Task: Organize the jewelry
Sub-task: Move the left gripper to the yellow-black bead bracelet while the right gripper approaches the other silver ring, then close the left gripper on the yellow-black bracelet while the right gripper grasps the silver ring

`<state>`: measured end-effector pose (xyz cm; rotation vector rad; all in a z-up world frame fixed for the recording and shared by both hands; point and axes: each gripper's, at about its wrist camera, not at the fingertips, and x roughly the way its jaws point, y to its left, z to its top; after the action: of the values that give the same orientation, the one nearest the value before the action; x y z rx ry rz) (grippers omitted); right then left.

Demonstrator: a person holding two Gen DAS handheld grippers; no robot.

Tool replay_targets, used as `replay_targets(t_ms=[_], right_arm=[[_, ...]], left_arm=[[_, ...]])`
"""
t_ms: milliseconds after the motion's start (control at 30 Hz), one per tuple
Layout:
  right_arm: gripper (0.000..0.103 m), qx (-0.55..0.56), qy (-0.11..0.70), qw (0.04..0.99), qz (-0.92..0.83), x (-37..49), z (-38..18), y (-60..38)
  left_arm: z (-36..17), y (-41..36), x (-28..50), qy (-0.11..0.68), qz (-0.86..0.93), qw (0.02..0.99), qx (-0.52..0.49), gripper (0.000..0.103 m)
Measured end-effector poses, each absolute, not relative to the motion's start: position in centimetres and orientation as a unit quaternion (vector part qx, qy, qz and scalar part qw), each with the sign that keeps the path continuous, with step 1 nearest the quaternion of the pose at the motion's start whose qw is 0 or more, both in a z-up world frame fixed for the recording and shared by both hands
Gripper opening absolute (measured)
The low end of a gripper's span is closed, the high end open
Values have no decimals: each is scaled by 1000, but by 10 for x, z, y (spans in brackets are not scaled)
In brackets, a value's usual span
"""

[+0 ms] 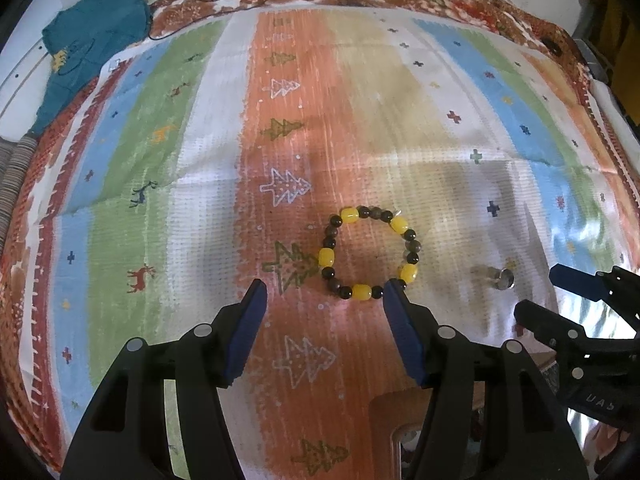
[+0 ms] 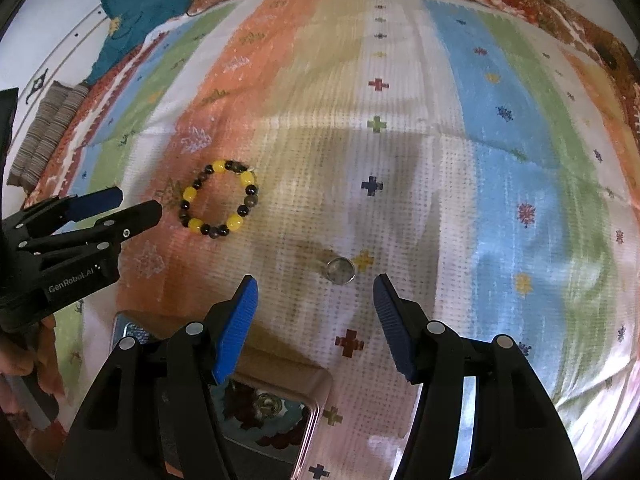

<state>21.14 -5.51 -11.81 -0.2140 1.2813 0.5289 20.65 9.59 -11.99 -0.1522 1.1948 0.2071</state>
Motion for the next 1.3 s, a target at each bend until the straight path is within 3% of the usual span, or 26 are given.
replay_targets(t_ms=[767, 833, 900, 967, 1000, 1067, 1300], right_arm=[[59, -121, 619, 741, 231, 234, -158, -40], [51, -122, 616, 744, 227, 235, -159, -41], [46, -124, 615, 746, 224, 236, -160, -41], [39, -133, 614, 747, 218, 237, -161, -41], [34, -132, 615, 746, 217, 238, -161, -42], [20, -123, 621, 743, 215, 240, -161, -44], [20, -120, 614, 749, 219, 239, -155, -47]], left_arm=[[-169, 111, 242, 594, 92, 796, -77, 60], [-170, 111, 242, 592, 91, 797, -74, 60], [-171, 111, 241, 591, 93, 798, -69, 51], [-172, 112, 241, 590, 100, 799, -58, 32], [-173, 113, 240, 589, 101, 799, -59, 29], [-173, 117, 239, 589, 102, 799, -64, 11], [-165, 119, 239, 580, 103, 805, -67, 11]])
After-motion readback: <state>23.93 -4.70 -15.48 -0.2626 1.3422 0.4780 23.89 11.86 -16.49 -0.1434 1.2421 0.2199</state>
